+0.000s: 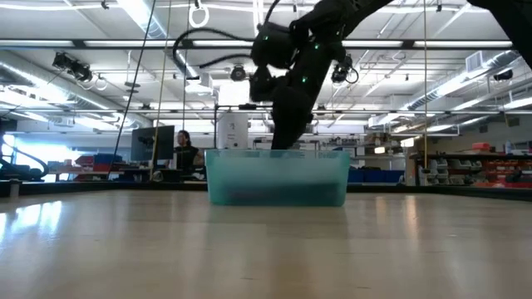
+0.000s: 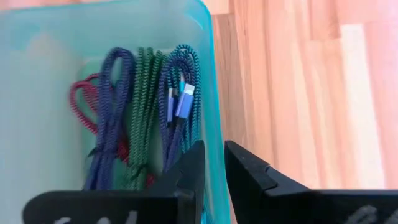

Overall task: Pick and place USB-C Cables
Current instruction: Move the blue transparent bin to the center of the table, then return to Home Position

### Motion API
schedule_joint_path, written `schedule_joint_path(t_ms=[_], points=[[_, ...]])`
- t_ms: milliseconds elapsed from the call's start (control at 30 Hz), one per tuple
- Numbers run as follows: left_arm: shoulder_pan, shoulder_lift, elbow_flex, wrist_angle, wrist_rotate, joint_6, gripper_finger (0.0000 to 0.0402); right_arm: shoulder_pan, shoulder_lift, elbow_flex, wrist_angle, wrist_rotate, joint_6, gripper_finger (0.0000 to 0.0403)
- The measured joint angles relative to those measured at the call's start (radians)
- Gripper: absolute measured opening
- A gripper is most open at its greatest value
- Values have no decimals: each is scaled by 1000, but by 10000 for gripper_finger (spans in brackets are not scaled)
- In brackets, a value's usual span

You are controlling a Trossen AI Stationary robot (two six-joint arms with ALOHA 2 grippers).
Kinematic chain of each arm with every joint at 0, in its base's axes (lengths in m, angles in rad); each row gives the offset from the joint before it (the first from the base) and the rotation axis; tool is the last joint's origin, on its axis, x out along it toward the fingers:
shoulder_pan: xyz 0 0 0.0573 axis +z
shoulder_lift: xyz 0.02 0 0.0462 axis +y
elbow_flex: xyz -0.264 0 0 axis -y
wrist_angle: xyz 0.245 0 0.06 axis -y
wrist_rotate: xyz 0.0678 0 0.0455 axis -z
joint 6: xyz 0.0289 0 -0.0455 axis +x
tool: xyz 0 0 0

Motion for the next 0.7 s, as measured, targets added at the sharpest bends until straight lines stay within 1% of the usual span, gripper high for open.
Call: schedule_joint_path(t_ms=[67, 100, 200, 300, 367, 467, 600, 667, 700], points=[[-8, 0, 0, -25, -12, 12, 160, 5, -40, 0, -30, -1, 0, 68], [-14, 0, 0, -50, -39, 23, 160, 9, -64, 0, -46, -3, 1, 68], [-33, 0, 0, -96, -178, 61, 160, 23, -151, 0, -111, -6, 14, 68], [-51, -5, 0, -58, -294, 136, 160, 40, -254, 0, -150, -5, 43, 68], [-59, -14, 0, 4, -337, 194, 160, 57, -321, -1, -161, -1, 68, 68], [-50, -18, 0, 91, -333, 304, 160, 88, -412, -29, -160, 34, 98, 68], [11, -17, -10, 170, -269, 379, 160, 124, -525, -116, -153, 83, 148, 68], [61, -20, -65, 301, -214, 436, 160, 143, -586, -188, -113, 94, 172, 68], [84, -29, -109, 382, -171, 465, 160, 154, -619, -227, -87, 101, 183, 68]])
